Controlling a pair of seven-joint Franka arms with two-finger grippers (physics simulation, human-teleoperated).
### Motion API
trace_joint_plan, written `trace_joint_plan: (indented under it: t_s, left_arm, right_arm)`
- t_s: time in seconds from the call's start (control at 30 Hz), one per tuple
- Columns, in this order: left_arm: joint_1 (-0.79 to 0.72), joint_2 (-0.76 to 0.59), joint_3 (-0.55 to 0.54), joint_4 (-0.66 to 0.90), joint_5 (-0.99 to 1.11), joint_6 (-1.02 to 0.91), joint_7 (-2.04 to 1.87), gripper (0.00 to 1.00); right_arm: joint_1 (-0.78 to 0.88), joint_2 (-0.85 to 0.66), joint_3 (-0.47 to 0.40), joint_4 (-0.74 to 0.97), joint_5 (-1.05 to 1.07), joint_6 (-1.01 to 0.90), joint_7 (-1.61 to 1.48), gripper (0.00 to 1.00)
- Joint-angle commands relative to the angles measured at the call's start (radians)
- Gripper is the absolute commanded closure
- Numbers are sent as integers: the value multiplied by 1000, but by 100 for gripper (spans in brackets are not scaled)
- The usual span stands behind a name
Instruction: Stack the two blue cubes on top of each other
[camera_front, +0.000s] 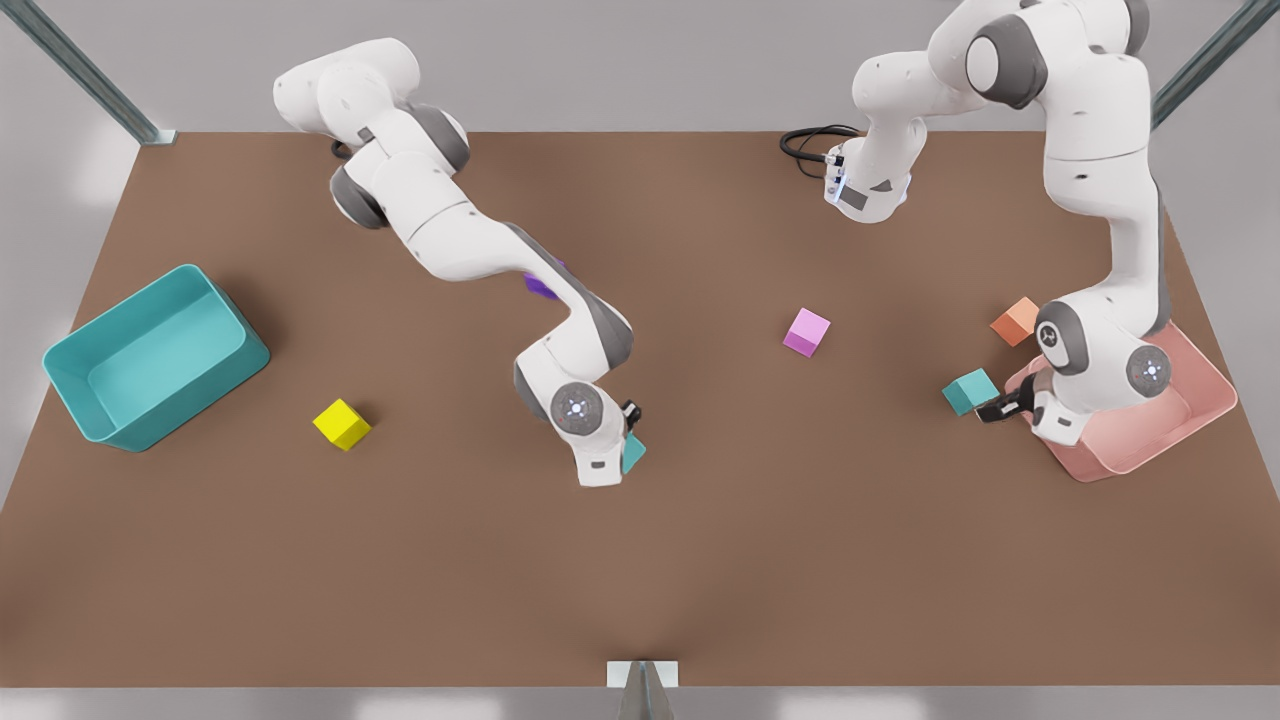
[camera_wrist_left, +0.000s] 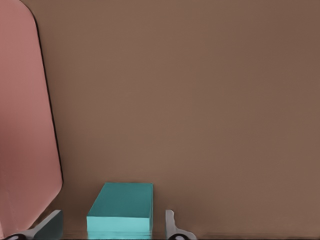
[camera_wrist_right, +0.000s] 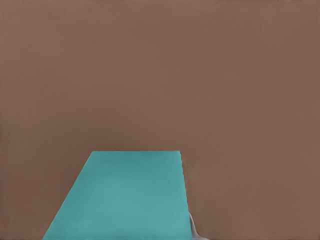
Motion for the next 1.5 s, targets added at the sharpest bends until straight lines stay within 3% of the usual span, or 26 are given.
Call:
trace_joint_plan:
  t_s: [0.0,0.2,0.23,0.5,0.67,0.7,0.73,0.77,0.87,0.93,1.0,1.07,1.13,1.2,1.37,1.47]
  left_arm:
    - [2,-12,0,-64,0,152,-17,0]
    - [-8,-57,2,-127,-52,150,-18,0]
    - [-8,-55,2,-139,-52,150,-17,0]
    - [-8,4,2,-154,-52,151,-17,0]
    - [-12,6,2,-177,-54,154,-14,0]
    - [-13,6,2,-182,-54,154,-14,7]
    - [-18,6,2,-183,-54,154,-14,23]
    - [-18,4,2,-185,-54,154,-14,30]
    - [-19,3,2,-185,-54,152,-15,35]
    - [-39,-3,0,-183,-54,149,-18,35]
    - [-74,-34,-1,-180,-54,146,-23,35]
    - [-166,-100,-4,-170,-54,137,-66,35]
    - [-202,-100,-89,-43,-46,-3,-220,35]
    - [-294,-97,-119,19,-48,-20,-294,35]
    - [-640,-63,-129,168,-48,-77,-563,35]
    - [-814,125,-130,396,-41,-75,-710,35]
  right_arm:
    - [14,24,13,11,-1,145,351,32]
    - [73,82,12,46,-3,191,387,29]
    - [74,82,12,45,-1,194,390,0]
    - [65,41,12,42,51,162,374,0]
    - [-237,-281,-7,20,132,-448,374,0]
    - [-404,-294,-10,20,137,-585,368,0]
    - [-530,-294,-11,20,132,-662,374,0]
    - [-636,-292,-14,10,79,-745,371,0]
    - [-688,-594,-21,22,-16,-1038,200,0]
    - [-668,-800,-79,-52,-16,-1021,39,0]
    - [-658,-1024,-80,-338,-4,-832,38,0]
    - [-659,-1125,-82,-466,-7,-752,37,0]
    - [-661,-1130,-82,-475,-10,-745,37,0]
    - [-659,-1125,-85,-475,-10,-745,37,0]
    - [-659,-1115,-88,-475,-9,-746,37,0]
    - [-659,-1112,-96,-474,-10,-746,37,0]
